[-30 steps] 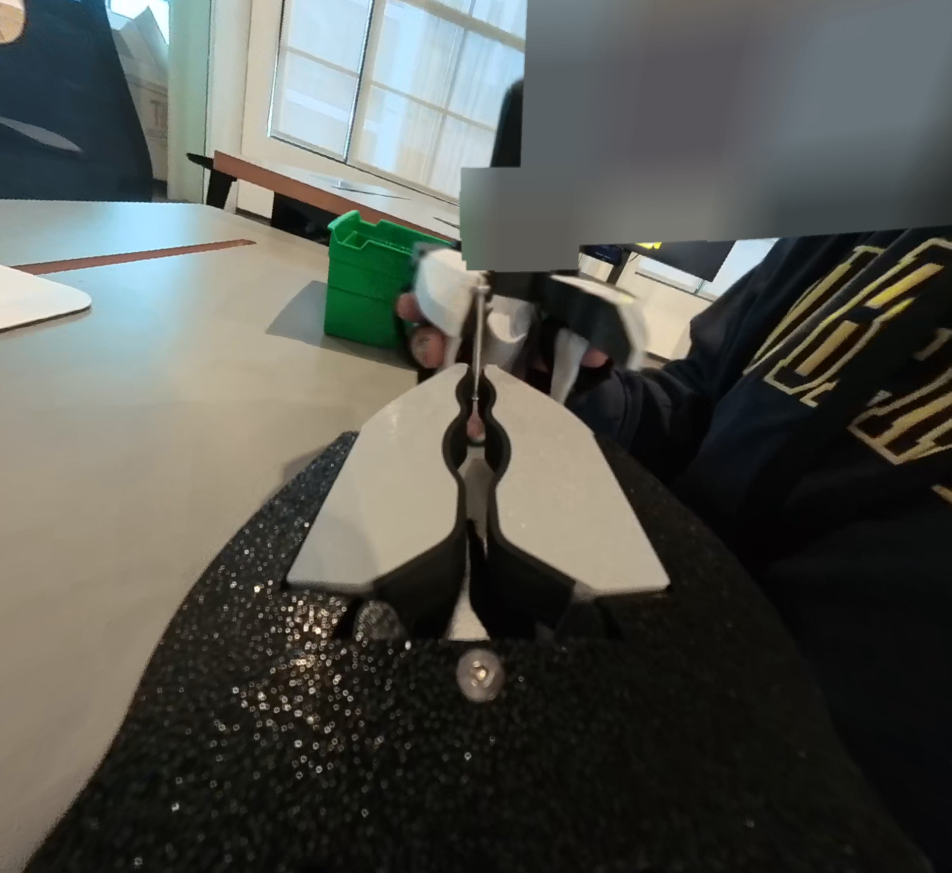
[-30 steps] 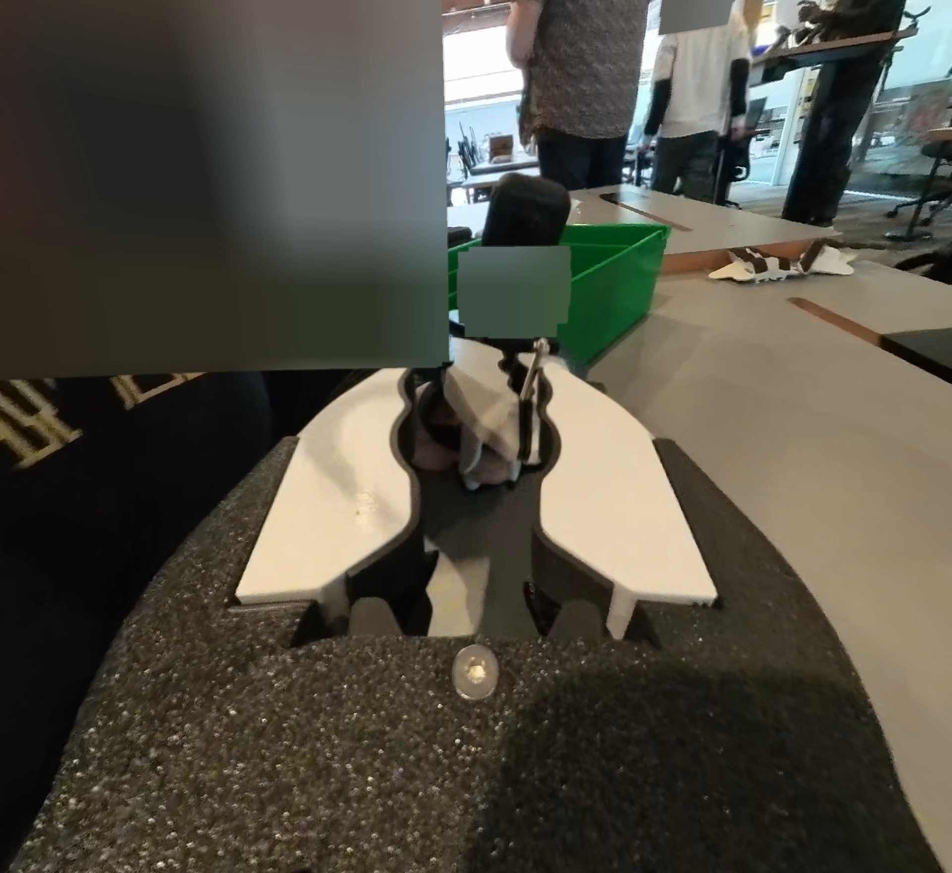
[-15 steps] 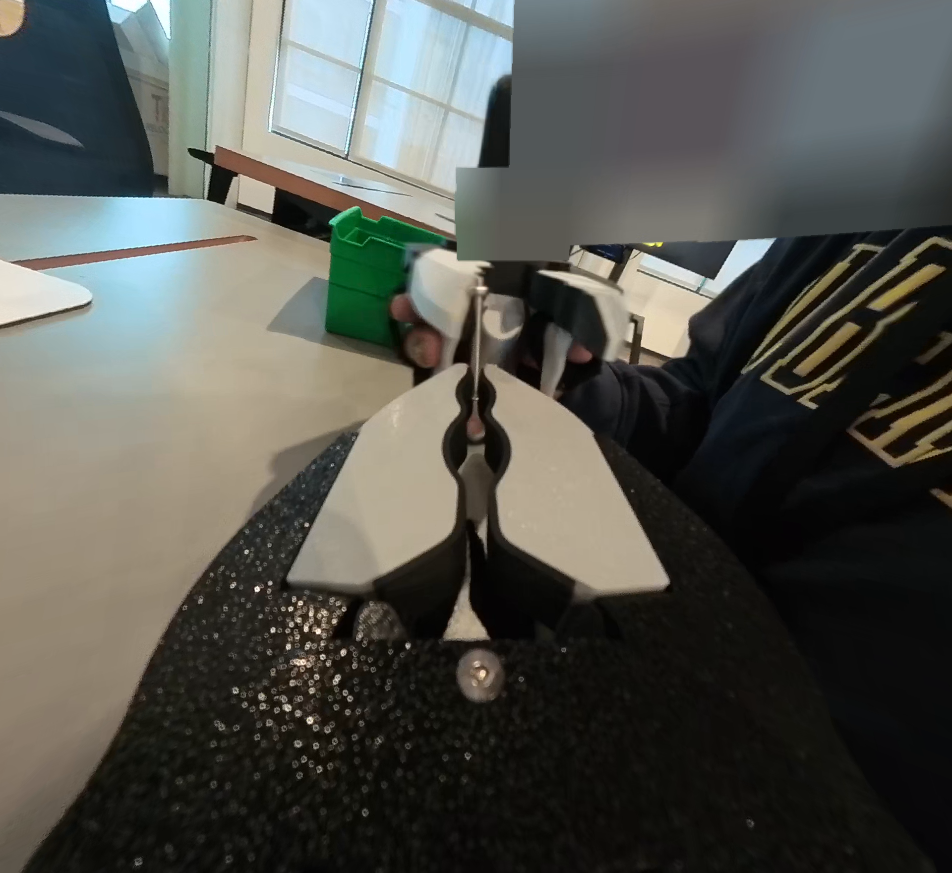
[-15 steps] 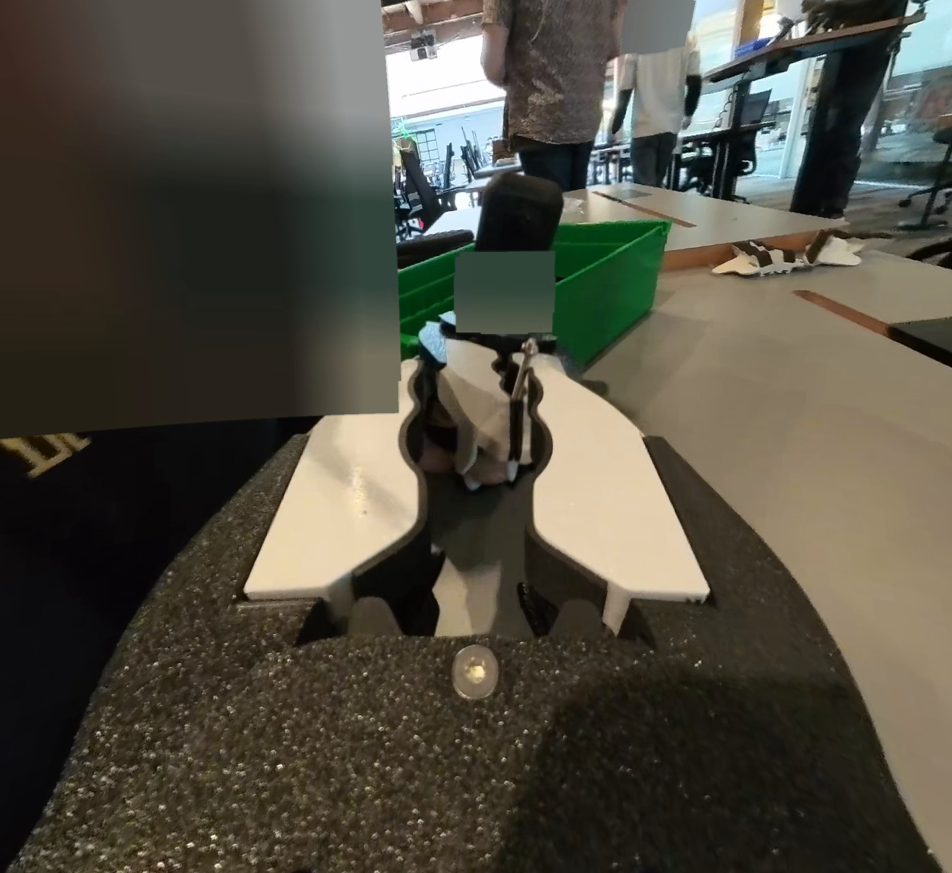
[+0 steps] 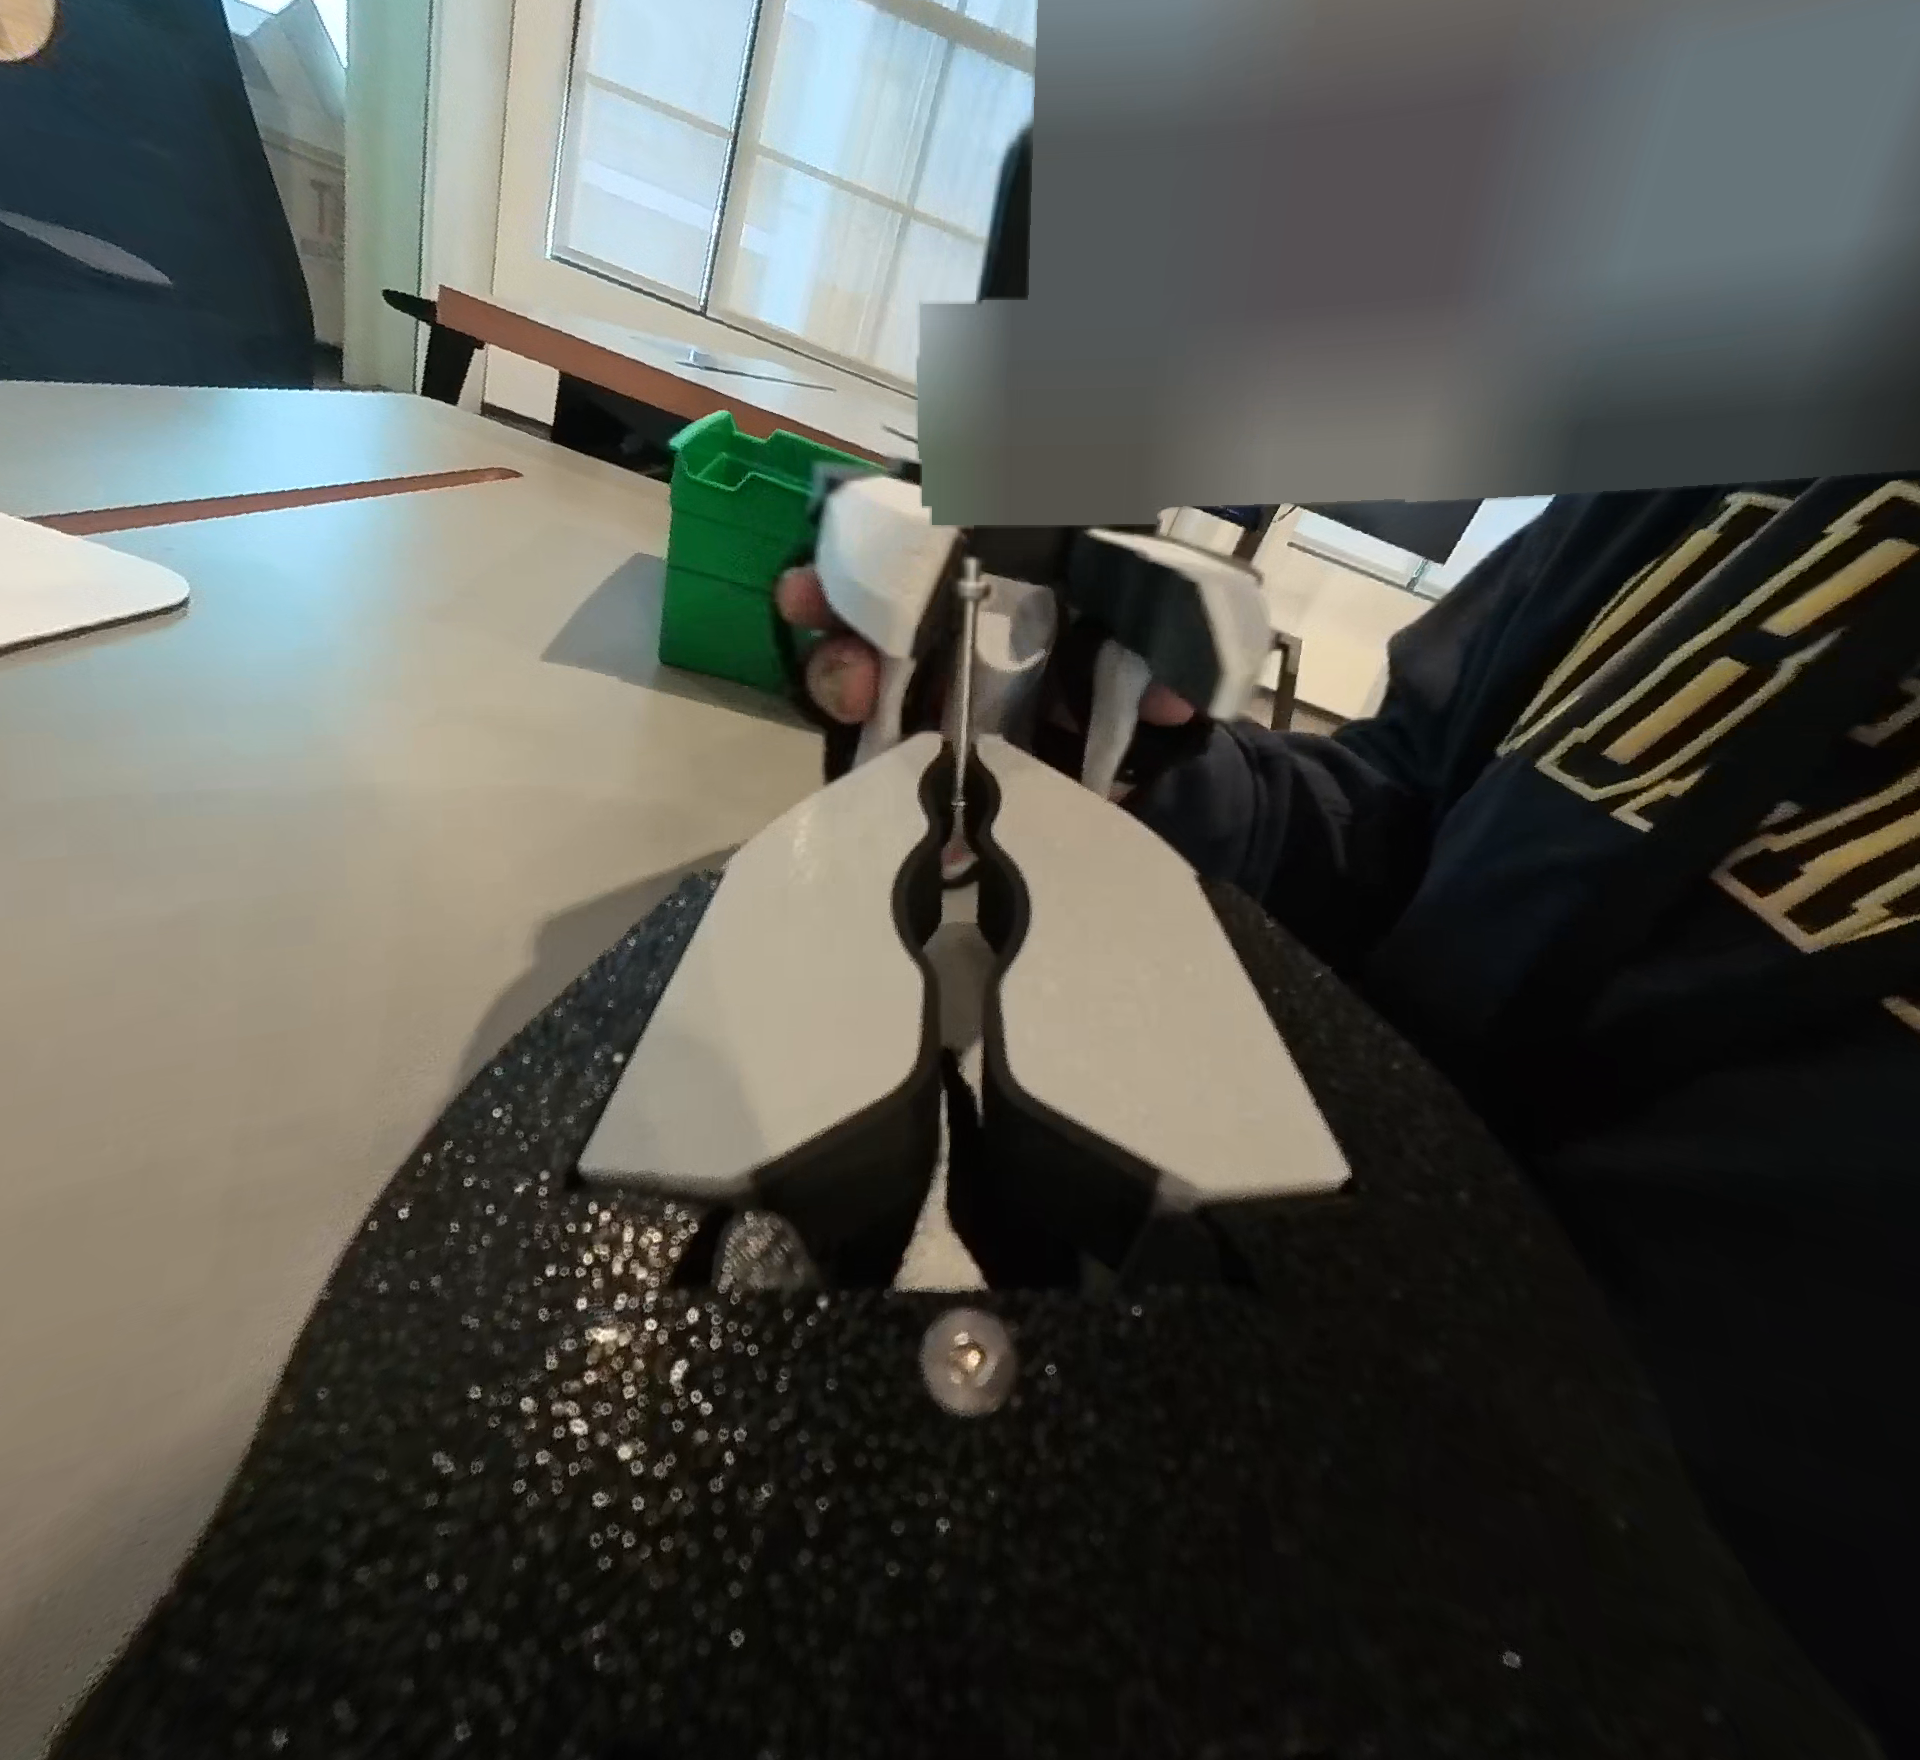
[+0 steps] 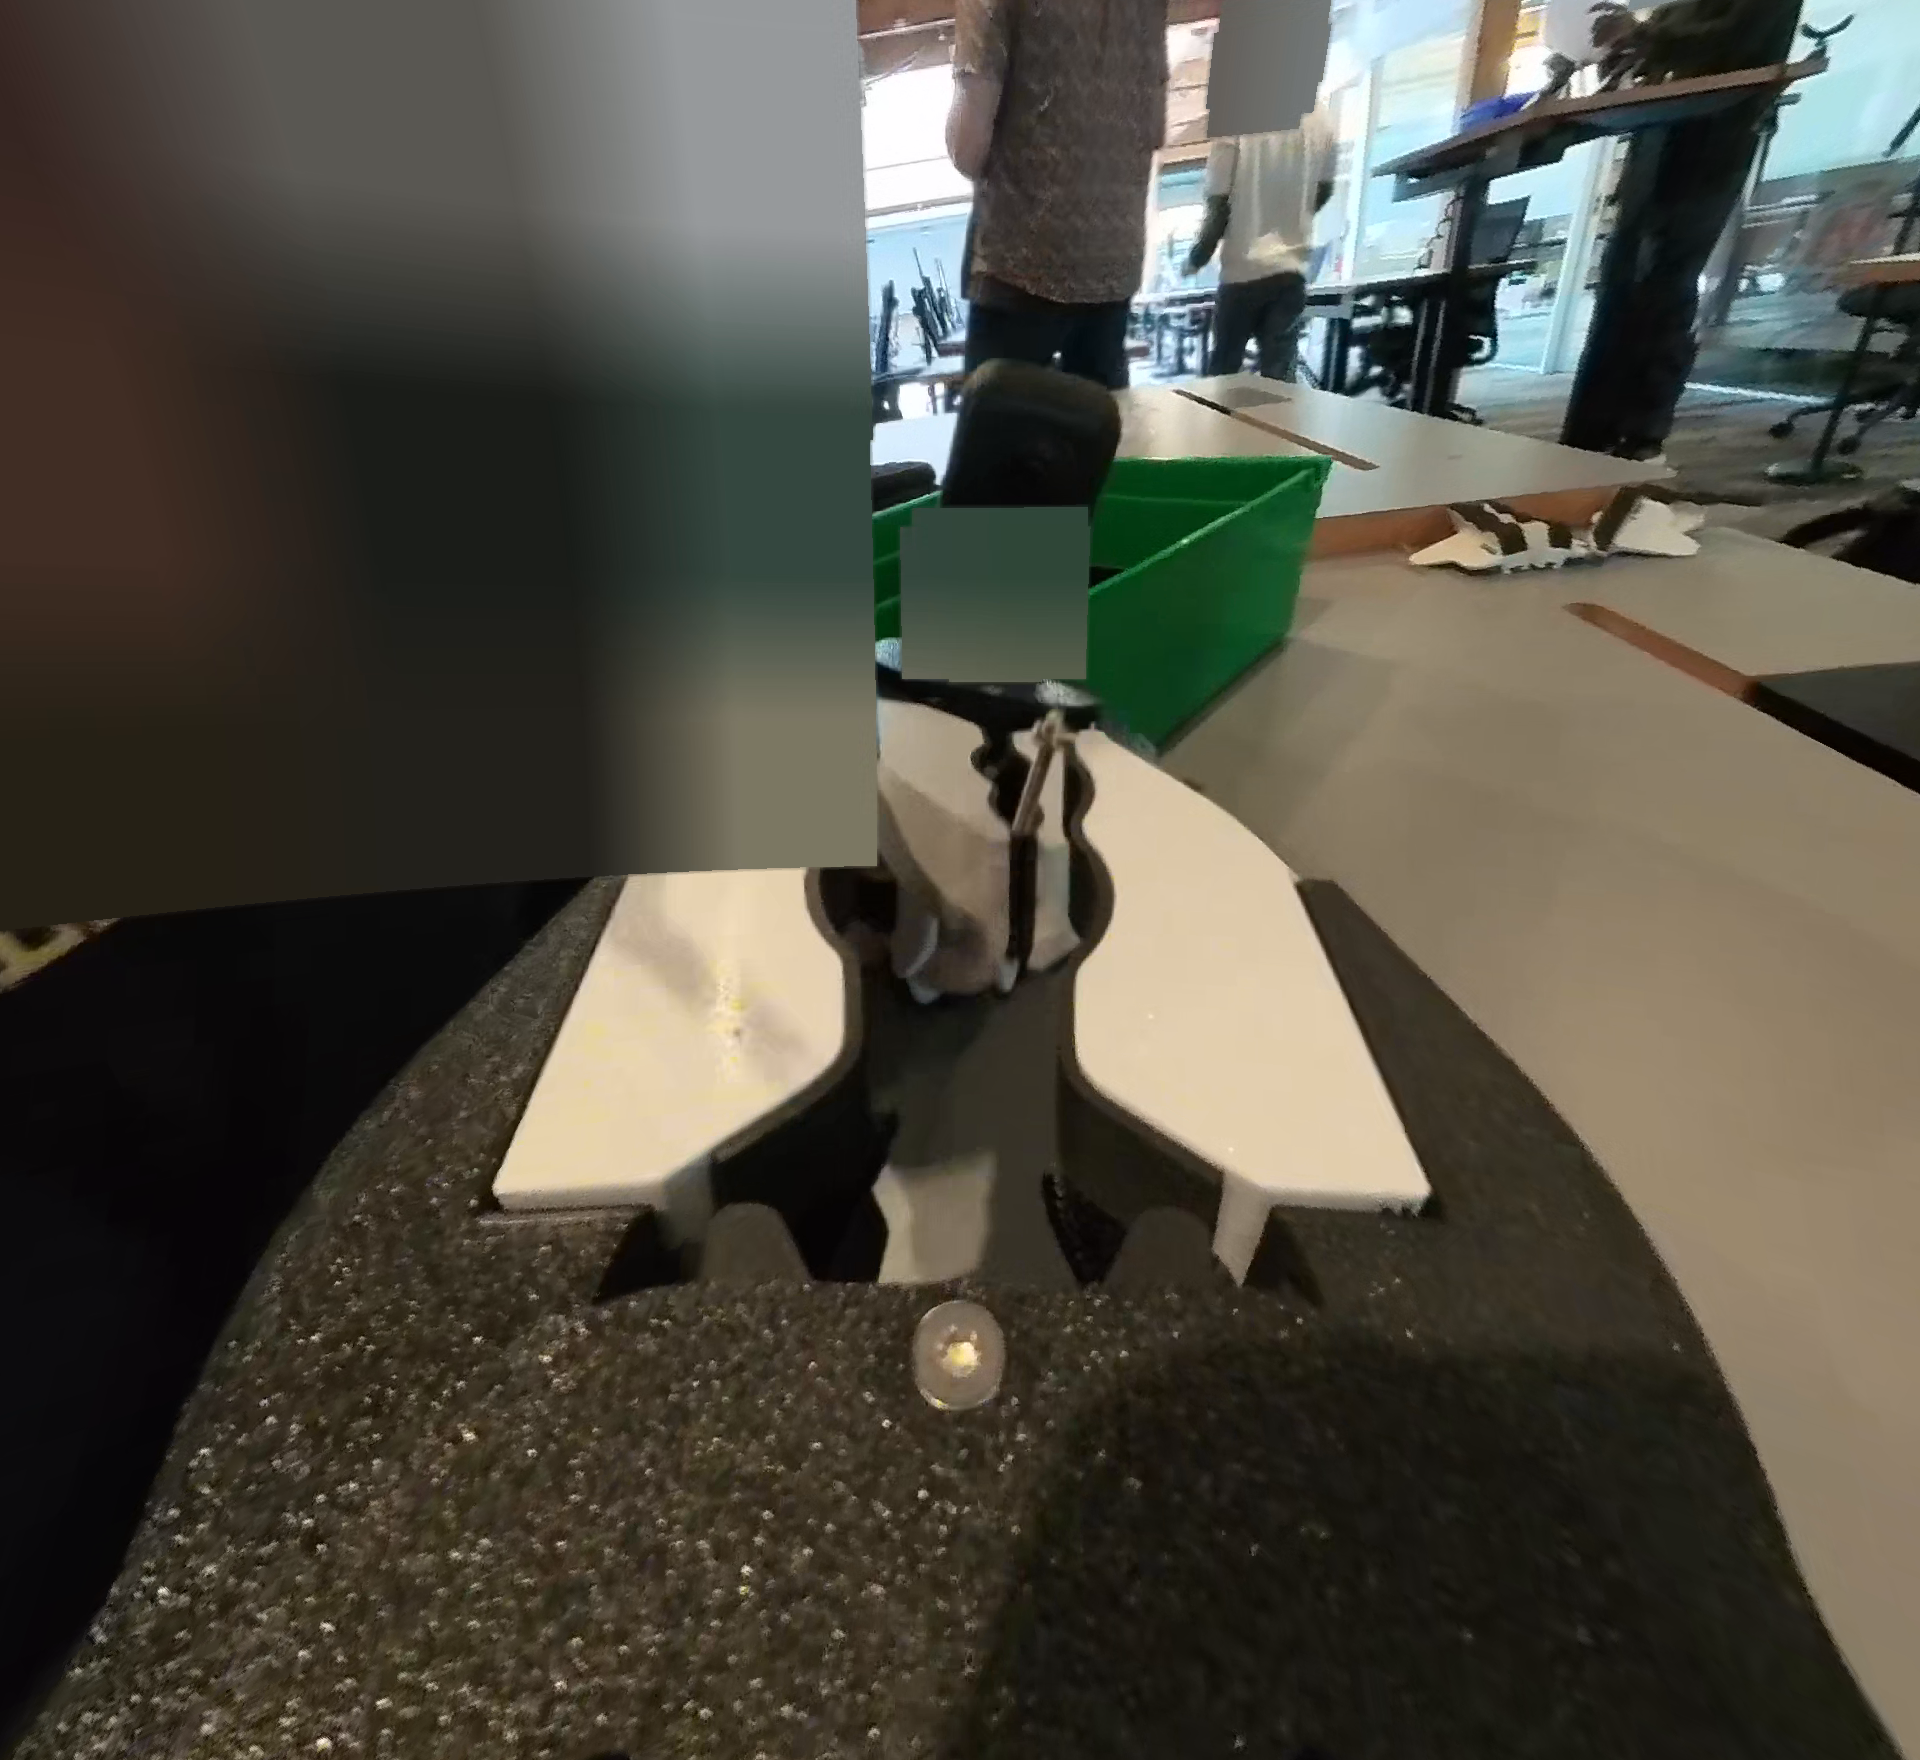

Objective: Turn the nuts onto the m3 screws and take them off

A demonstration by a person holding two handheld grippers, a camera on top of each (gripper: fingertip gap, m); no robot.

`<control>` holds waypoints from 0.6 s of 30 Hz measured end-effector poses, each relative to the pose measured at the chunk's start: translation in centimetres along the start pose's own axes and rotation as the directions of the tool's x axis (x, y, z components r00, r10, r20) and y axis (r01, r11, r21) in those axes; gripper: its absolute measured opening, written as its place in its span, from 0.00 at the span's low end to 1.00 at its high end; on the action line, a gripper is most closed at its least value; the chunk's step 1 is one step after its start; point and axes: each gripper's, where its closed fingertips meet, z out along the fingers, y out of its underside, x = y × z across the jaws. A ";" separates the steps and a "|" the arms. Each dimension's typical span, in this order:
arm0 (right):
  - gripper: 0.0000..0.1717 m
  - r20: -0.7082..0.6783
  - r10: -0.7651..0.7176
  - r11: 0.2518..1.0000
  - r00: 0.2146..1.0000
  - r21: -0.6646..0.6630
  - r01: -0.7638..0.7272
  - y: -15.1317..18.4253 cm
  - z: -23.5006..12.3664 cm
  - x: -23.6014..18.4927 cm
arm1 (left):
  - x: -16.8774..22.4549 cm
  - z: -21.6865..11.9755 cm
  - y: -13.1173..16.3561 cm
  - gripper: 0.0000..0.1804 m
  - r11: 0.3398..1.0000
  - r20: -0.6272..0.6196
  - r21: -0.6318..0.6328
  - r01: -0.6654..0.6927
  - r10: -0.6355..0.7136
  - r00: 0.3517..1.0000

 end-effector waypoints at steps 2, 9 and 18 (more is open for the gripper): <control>0.16 -0.005 -0.001 1.000 1.000 0.021 0.001 -0.1 -1.5 -0.3 | -0.1 0.0 0.0 0.00 1.000 0.005 -0.002 0.005 -0.005 1.000; 0.23 -0.066 -0.002 0.999 0.998 0.053 0.006 -0.9 0.0 0.9 | 0.1 0.2 0.2 0.00 1.000 0.004 -0.022 -0.005 0.005 1.000; 0.16 -0.024 -0.011 1.000 1.000 0.029 0.012 -0.3 -1.4 -0.7 | -0.2 -0.2 -0.1 0.00 1.000 0.019 0.004 0.007 -0.007 1.000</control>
